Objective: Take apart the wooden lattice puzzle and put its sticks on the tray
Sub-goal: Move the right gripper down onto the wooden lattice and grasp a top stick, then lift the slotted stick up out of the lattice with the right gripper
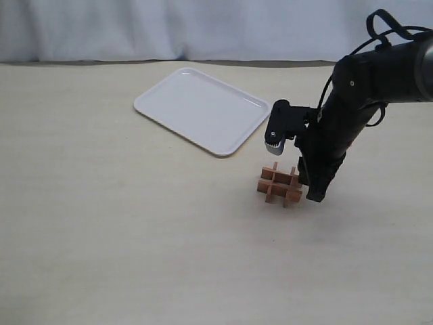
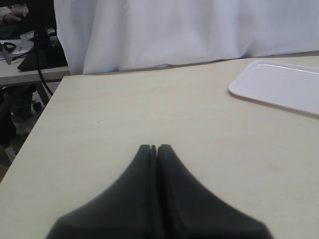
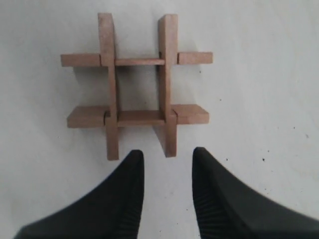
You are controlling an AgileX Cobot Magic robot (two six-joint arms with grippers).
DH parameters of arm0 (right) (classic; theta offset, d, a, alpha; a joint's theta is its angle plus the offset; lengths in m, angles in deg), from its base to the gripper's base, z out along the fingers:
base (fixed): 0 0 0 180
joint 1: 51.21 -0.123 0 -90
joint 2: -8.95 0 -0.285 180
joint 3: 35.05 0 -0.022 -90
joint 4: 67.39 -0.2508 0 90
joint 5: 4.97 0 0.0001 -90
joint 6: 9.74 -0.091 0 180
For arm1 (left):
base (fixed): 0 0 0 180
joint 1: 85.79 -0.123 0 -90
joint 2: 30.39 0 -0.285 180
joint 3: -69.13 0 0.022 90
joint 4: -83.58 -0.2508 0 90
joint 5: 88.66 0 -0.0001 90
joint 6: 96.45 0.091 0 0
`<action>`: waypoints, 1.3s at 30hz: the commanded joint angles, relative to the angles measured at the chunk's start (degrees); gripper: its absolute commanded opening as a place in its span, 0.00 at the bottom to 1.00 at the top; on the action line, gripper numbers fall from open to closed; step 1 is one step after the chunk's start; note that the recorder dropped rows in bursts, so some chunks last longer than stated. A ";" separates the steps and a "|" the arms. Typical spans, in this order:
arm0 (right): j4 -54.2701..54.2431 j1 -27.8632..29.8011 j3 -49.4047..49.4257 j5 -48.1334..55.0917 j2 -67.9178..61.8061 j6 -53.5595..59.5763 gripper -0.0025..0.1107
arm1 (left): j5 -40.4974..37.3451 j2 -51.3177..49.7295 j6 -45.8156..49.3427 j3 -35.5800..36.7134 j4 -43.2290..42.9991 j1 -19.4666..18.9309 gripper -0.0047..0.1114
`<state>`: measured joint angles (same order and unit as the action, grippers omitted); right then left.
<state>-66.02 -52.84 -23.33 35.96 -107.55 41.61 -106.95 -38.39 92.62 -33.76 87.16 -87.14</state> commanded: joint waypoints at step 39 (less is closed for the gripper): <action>2.76 0.12 -0.30 -0.52 3.37 1.93 0.06 | 0.58 0.21 0.06 0.11 -0.03 0.02 0.04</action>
<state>-63.74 -52.84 -23.43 35.15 -105.45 43.17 -106.95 -38.39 92.62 -33.76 87.16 -87.14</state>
